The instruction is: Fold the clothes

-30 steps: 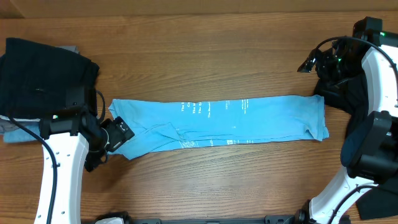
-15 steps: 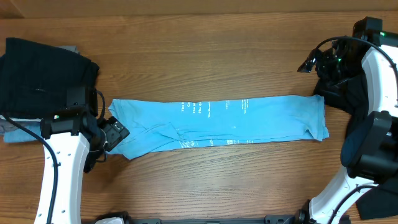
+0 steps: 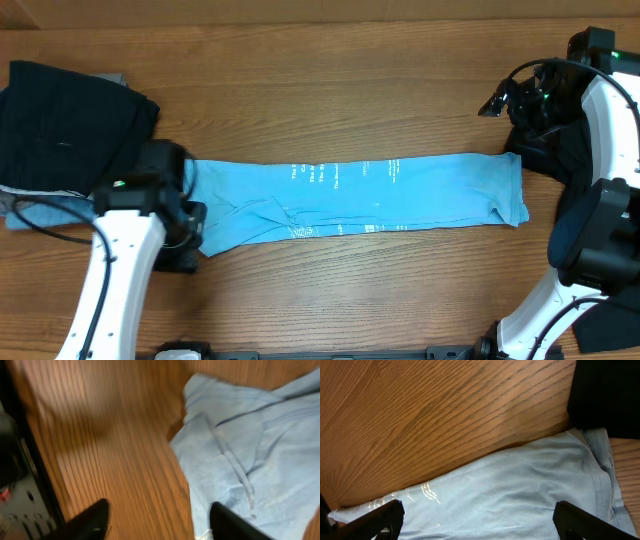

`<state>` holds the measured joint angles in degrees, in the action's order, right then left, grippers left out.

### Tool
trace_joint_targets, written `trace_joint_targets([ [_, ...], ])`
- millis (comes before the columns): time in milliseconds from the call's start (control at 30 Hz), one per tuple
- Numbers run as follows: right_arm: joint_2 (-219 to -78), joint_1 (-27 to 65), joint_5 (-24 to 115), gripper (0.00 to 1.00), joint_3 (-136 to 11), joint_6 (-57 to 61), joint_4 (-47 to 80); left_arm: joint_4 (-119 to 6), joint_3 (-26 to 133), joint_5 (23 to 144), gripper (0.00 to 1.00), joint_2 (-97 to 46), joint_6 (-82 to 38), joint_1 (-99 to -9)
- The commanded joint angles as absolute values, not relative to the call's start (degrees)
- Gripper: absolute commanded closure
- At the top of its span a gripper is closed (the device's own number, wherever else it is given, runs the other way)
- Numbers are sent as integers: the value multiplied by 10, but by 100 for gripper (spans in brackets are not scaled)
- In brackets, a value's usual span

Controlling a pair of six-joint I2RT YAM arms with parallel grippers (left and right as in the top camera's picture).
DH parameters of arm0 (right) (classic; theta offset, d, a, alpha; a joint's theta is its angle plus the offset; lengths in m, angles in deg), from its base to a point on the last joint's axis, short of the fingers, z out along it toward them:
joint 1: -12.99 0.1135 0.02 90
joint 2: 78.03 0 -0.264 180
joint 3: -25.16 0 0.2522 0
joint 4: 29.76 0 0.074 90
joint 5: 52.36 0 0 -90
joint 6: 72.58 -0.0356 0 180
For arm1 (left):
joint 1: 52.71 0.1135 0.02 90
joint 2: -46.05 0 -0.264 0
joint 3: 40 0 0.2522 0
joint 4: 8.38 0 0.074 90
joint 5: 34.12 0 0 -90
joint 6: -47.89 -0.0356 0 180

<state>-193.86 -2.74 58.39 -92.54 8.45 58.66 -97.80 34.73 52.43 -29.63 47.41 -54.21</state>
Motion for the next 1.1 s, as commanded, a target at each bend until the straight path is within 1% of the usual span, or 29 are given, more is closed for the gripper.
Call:
trace_joint_targets([
  [0,-1926,-28,587,0,-939,87,586,-972,338,497,45,-341,678,-596],
  [133,-1926,-28,587,0,-939,87,586,-928,338,474,44,-436,678,-610],
  [233,-1926,-28,587,0,-939,87,586,-919,338,474,50,-488,678,-604],
  [300,-1926,-28,587,0,-939,87,586,-910,338,475,58,-512,678,-600],
  [367,-1926,-28,587,0,-939,87,586,-899,338,475,60,-523,678,-598],
  [633,-1926,-28,587,0,-939,87,586,-826,338,450,60,-526,676,-598],
  [800,-1926,-28,587,0,-939,87,586,-837,338,448,69,-526,676,-597],
  [867,-1926,-28,587,0,-939,87,586,-843,338,449,68,-526,676,-598],
  [933,-1926,-28,587,0,-939,87,586,-844,338,448,64,-526,676,-597],
  [1067,-1926,-28,587,0,-939,87,586,-829,338,433,63,-530,676,-598],
])
